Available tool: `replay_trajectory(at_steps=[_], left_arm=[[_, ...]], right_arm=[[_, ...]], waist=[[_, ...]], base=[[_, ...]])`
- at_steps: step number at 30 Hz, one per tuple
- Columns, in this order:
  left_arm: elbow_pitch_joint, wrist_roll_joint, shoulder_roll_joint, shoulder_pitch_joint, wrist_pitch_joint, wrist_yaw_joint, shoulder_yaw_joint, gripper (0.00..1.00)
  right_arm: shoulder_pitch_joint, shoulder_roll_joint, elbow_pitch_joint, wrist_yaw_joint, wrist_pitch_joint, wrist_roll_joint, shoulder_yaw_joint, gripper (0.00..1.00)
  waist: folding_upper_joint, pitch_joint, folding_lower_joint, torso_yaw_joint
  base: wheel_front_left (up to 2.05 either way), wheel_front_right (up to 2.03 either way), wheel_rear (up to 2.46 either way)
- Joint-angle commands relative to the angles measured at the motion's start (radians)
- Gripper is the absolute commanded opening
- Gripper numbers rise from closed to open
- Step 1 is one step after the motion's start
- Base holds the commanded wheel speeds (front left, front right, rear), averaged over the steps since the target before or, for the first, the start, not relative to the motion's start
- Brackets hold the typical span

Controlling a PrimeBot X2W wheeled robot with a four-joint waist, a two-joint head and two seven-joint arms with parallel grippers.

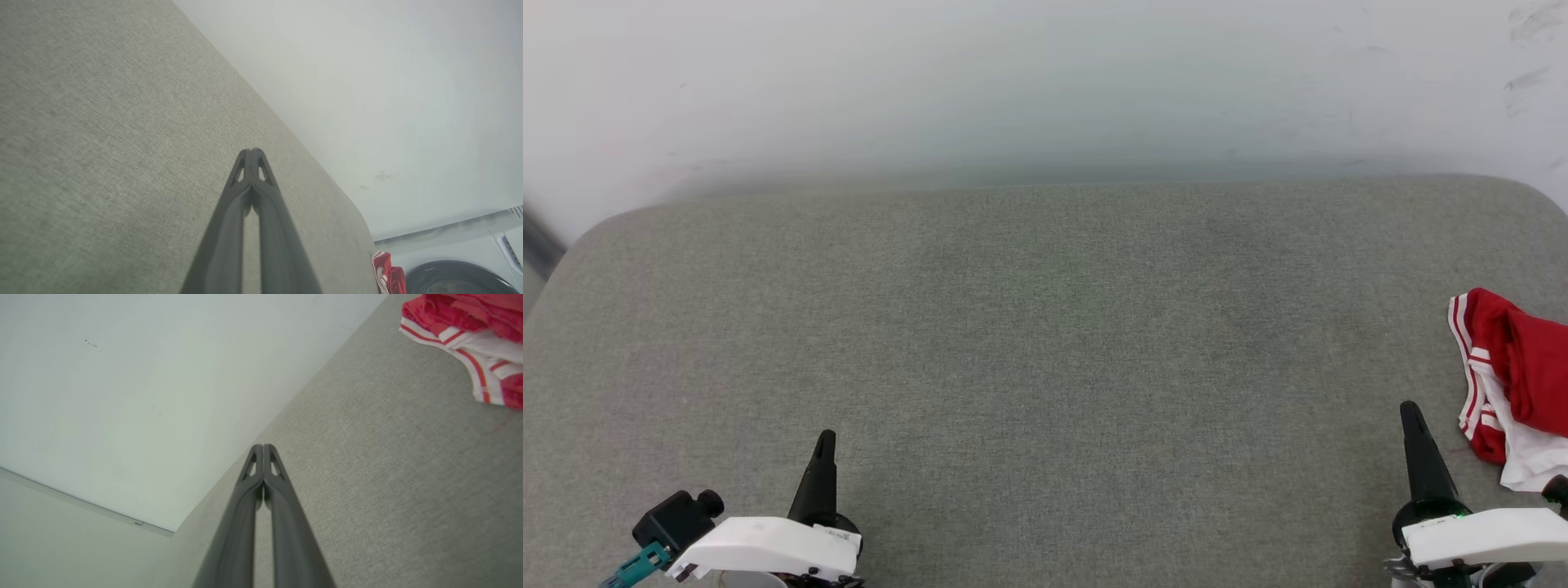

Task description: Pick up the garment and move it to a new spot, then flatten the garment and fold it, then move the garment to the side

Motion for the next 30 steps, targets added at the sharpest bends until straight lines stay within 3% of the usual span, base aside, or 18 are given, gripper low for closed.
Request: replay_trajectory(at_steps=[1,30], left_arm=[[-0.007,-0.02,0.005,-0.022,0.003,-0.005,0.004,0.0],[0.026,-0.333,0.005,-0.064,0.081,-0.039,0.042,0.0]], right_arm=[[-0.023,-0.008,-0.006,0.0,0.005,0.023,-0.002,0.0],[-0.071,-0.003,0.037,0.0,0.084,0.329,-0.013,0.0]], waist=[[0.0,0.0,0.0,0.0],[0.0,-0.008,0.0,-0.003]], base=[[0.0,0.0,0.0],[0.0,0.0,0.0]])
